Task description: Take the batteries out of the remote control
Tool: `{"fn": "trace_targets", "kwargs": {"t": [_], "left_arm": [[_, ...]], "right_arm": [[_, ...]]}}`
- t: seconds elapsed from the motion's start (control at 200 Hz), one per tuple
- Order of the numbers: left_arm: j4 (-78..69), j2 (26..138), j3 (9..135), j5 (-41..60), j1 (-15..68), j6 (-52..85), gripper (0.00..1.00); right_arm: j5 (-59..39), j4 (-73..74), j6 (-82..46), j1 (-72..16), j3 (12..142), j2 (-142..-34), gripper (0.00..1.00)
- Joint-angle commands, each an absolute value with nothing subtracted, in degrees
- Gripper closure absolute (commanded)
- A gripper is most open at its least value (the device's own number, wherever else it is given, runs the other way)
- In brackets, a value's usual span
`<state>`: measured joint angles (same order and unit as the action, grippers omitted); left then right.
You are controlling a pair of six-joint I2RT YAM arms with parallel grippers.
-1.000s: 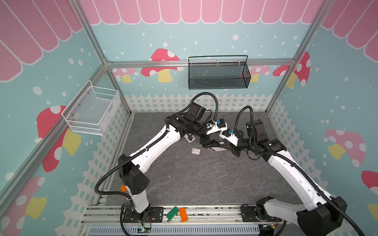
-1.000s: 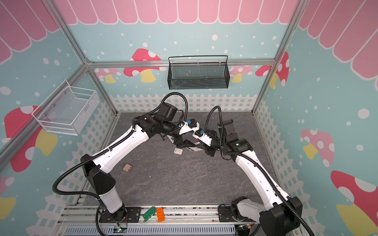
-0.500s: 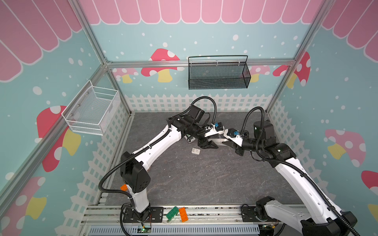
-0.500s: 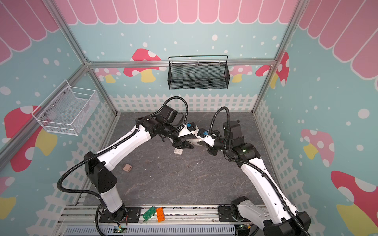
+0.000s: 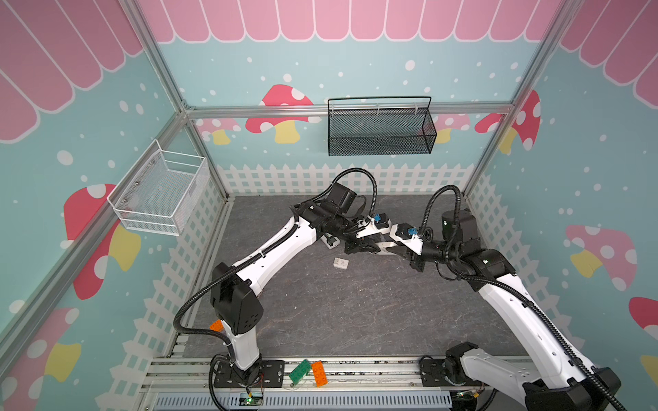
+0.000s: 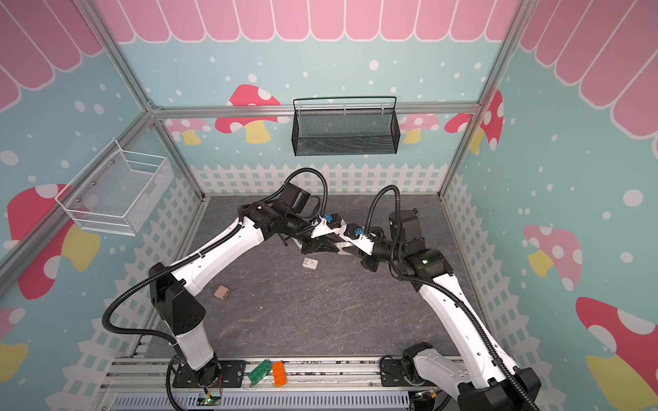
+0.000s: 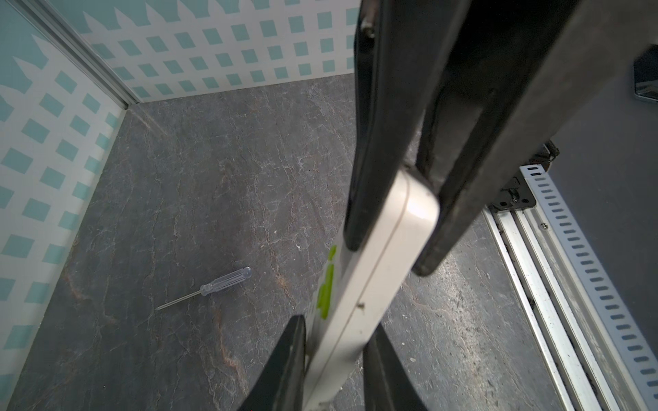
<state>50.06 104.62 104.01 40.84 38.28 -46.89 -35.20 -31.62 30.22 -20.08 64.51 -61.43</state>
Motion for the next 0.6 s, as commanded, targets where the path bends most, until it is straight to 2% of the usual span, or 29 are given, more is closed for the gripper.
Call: {"fn": "trace_targets", "kwargs": {"t": [0.0, 0.125, 0.215, 0.31, 0.395, 0.49, 0.565, 0.595], "left_arm": [[48.6, 106.3, 104.0, 43.1, 38.9, -47.5, 0.69], [48.0, 106.8, 104.3, 43.3, 38.9, -46.3, 0.7], [47.8, 106.8, 103.9, 43.1, 38.9, -46.9, 0.81], [46.8, 106.9, 103.6, 42.9, 38.5, -45.7, 0.87], [45.3, 106.8, 103.6, 42.1, 38.3, -43.1, 0.89], [41.0, 106.4, 102.5, 42.0, 37.8, -37.4, 0.89], [37.8, 106.7, 103.6, 43.0, 36.8, -31.4, 0.89], [36.3, 106.8, 104.0, 42.5, 36.4, -28.7, 0.89]], "right_arm": [[-38.2, -25.6, 30.0, -20.0, 63.7, -60.6, 1.0], [-38.3, -25.3, 29.2, -19.8, 63.3, -60.7, 1.0], [-38.3, -25.1, 29.5, -19.9, 62.6, -60.1, 1.0], [-35.6, -25.0, 29.3, -19.8, 62.3, -59.5, 0.99], [-34.3, -22.8, 27.3, -19.7, 61.3, -57.2, 0.86], [-31.8, -17.8, 23.1, -19.5, 58.0, -53.2, 0.6], [-29.2, -15.1, 18.1, -19.6, 56.6, -50.6, 0.48], [-27.9, -14.3, 16.0, -19.6, 56.0, -49.3, 0.4]]}}
